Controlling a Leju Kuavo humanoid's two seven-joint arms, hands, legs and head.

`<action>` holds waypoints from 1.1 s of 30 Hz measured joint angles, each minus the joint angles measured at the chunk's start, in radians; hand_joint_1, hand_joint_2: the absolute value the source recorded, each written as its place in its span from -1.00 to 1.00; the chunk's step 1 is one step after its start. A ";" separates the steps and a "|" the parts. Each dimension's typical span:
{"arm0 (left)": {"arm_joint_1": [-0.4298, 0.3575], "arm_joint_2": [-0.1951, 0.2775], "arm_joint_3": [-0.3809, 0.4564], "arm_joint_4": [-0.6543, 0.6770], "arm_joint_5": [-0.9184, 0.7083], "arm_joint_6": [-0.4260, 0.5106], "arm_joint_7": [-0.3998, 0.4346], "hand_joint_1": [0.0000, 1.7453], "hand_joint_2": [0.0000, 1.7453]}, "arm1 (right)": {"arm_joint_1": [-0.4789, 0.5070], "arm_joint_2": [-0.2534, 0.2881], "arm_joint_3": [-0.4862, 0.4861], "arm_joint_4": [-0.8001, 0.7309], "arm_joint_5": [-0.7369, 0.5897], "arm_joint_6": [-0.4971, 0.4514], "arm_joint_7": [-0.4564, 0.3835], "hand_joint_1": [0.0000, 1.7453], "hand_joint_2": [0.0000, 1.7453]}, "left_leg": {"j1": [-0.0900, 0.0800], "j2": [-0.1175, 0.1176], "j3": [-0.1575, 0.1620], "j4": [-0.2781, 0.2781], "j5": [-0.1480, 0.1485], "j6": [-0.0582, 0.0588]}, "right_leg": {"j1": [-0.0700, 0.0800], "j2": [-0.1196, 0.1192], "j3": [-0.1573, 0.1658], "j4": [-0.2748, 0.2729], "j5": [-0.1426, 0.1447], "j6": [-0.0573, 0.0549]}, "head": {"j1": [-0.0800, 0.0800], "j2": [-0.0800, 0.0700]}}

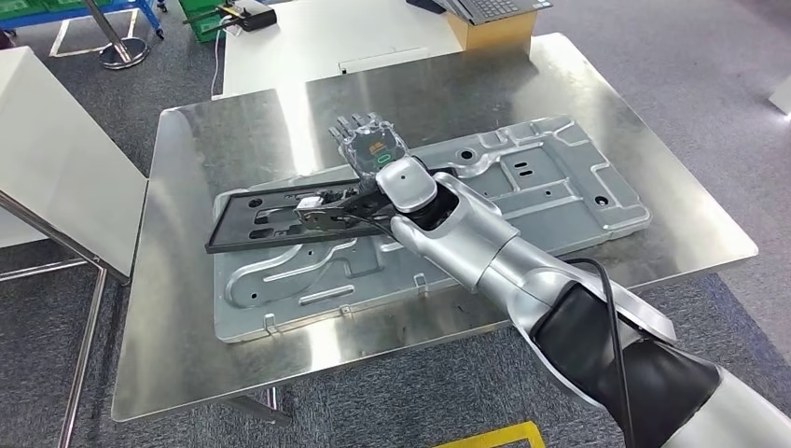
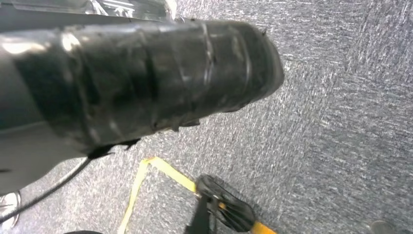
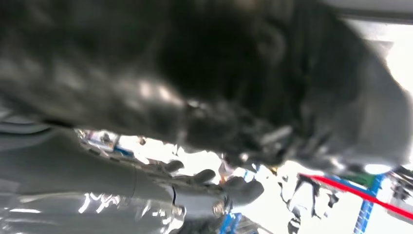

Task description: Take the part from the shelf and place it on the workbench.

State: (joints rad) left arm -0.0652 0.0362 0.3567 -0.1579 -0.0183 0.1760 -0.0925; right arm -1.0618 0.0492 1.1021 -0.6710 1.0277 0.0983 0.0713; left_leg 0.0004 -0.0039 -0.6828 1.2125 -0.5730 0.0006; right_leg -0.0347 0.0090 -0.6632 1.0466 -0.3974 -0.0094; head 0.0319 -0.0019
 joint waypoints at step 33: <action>-0.004 -0.009 0.012 -0.001 -0.002 0.015 0.015 -1.00 -1.00 | 0.015 -0.029 0.000 -0.033 0.001 0.040 0.012 -1.00 -1.00 | -0.001 0.010 -0.073 0.095 0.010 0.015 | 0.003 -0.005 0.037 0.002 -0.040 0.007 | -0.004 0.000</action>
State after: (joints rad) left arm -0.0688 0.0273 0.3689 -0.1587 -0.0204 0.1914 -0.0780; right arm -1.0468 0.0203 1.1021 -0.7042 1.0288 0.1388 0.0832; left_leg -0.0008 0.0066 -0.7561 1.3070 -0.5635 0.0154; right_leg -0.0319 0.0044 -0.6266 1.0486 -0.4377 -0.0025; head 0.0278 -0.0019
